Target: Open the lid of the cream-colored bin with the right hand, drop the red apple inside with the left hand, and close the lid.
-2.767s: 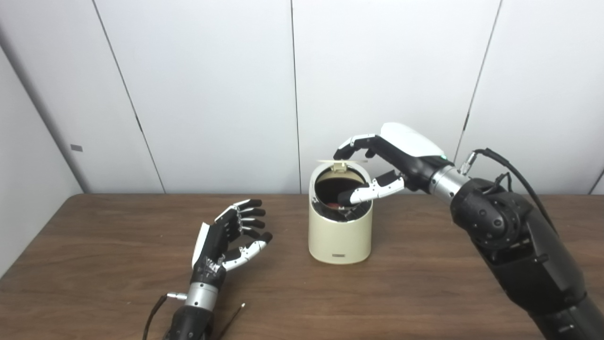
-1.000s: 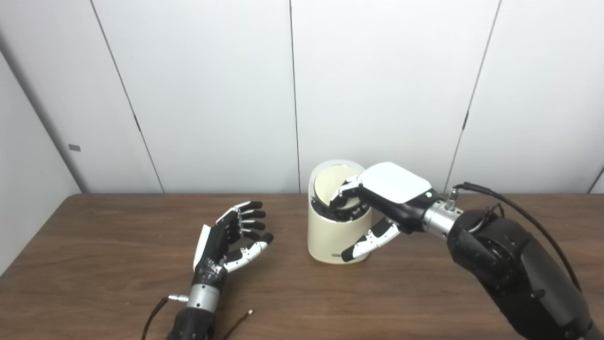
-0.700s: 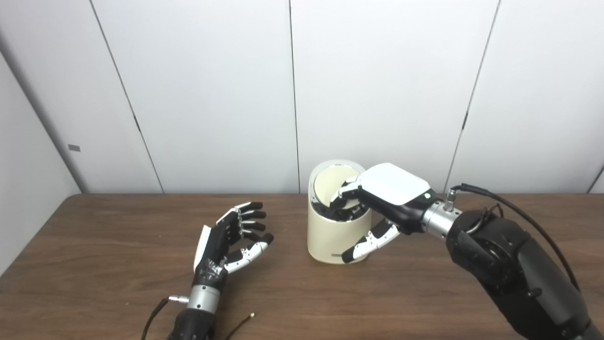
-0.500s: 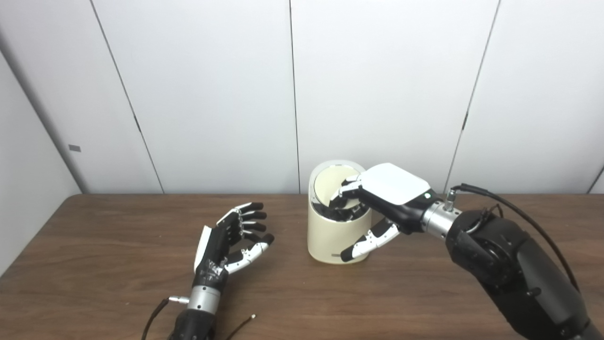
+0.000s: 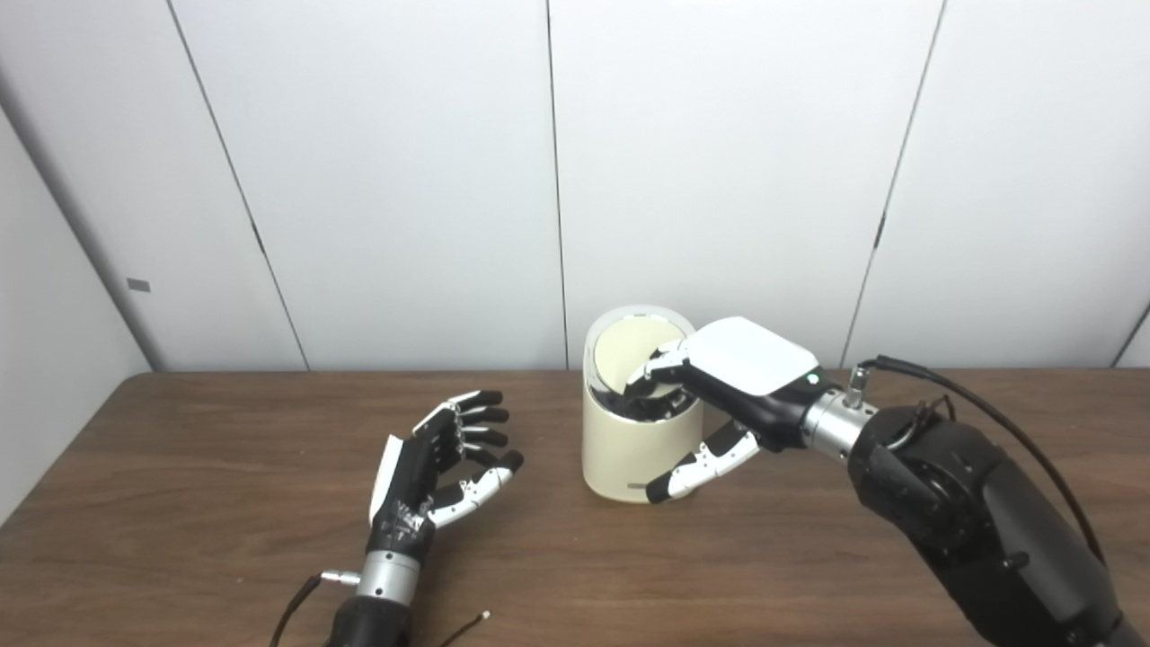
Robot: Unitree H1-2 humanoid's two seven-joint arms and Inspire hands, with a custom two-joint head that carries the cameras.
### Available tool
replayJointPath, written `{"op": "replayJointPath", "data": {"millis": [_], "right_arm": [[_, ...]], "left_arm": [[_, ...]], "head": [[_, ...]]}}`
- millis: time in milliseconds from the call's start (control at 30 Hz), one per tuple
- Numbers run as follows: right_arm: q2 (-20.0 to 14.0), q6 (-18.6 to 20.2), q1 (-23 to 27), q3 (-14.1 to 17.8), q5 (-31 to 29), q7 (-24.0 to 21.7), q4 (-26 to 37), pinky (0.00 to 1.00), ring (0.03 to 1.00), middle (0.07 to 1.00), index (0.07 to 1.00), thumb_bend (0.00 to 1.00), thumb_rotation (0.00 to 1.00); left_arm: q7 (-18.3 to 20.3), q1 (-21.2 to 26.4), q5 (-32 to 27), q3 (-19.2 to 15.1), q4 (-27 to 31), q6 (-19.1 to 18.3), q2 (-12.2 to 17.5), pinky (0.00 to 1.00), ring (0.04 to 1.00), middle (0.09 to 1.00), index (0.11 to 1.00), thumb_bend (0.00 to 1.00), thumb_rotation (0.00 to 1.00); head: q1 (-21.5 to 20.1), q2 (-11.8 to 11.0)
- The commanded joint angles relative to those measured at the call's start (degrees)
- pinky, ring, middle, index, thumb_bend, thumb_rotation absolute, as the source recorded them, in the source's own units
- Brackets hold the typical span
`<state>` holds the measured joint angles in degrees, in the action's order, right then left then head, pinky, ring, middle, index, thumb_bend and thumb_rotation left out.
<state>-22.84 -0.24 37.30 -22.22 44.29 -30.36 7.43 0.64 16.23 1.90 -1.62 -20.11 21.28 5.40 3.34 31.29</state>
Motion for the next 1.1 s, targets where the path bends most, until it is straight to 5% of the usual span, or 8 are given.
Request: {"op": "replayJointPath", "data": {"millis": [0, 167, 400, 667, 800, 1000, 1067], "right_arm": [[-1.09, 1.02, 0.32, 0.86, -0.51, -1.13, -0.74, 0.83, 0.859, 0.75, 0.744, 0.67, 0.66], [0.21, 1.66, 0.64, 5.77, -5.76, 1.84, 2.41, 0.83, 0.838, 0.708, 0.719, 0.67, 0.54], [0.43, 1.53, 1.31, 8.91, -7.0, 3.84, 3.55, 0.82, 0.835, 0.736, 0.736, 0.63, 0.57], [-0.02, -1.18, -3.13, 12.53, -6.78, 11.0, 4.46, 0.66, 0.817, 0.84, 0.843, 0.62, 0.54], [0.66, -1.26, -6.21, 16.13, -12.99, 13.12, 3.03, 0.7, 0.83, 0.872, 0.878, 0.62, 0.44], [5.3, 11.11, -11.08, 25.96, -30.63, 11.65, 2.83, 0.72, 0.849, 0.925, 0.867, 0.71, 0.29], [5.83, 10.53, -12.85, 28.58, -35.37, 12.21, 0.8, 0.72, 0.827, 0.904, 0.872, 0.7, 0.3]], "left_arm": [[-0.5, -3.52, 0.57, 0.82, -2.14, -0.23, -1.33, 0.51, 0.615, 0.698, 0.748, 0.57, 0.08], [0.11, -3.27, -0.51, 0.66, -2.55, -0.11, -1.39, 0.52, 0.621, 0.7, 0.75, 0.57, 0.04], [0.09, -3.17, -0.06, 0.72, -3.07, 0.59, -1.16, 0.54, 0.62, 0.699, 0.748, 0.56, 0.01], [0.23, -3.22, -0.3, 0.67, -3.07, 0.63, -1.18, 0.53, 0.617, 0.694, 0.743, 0.57, 0.0], [0.41, -3.33, -0.42, 0.68, -2.71, 0.39, -1.2, 0.54, 0.622, 0.695, 0.742, 0.57, 0.02], [0.77, -3.39, -0.5, 0.84, -1.97, 0.33, -1.14, 0.53, 0.621, 0.7, 0.743, 0.59, 0.08], [1.1, -3.38, -1.02, 0.77, -1.85, 0.68, -1.18, 0.53, 0.624, 0.702, 0.743, 0.6, 0.09]], "head": [[0.04, 0.07], [-0.1, -0.17], [-0.32, -0.28], [-0.51, -0.02], [-0.44, 0.07], [-0.51, 0.04], [-0.78, -0.06]]}}
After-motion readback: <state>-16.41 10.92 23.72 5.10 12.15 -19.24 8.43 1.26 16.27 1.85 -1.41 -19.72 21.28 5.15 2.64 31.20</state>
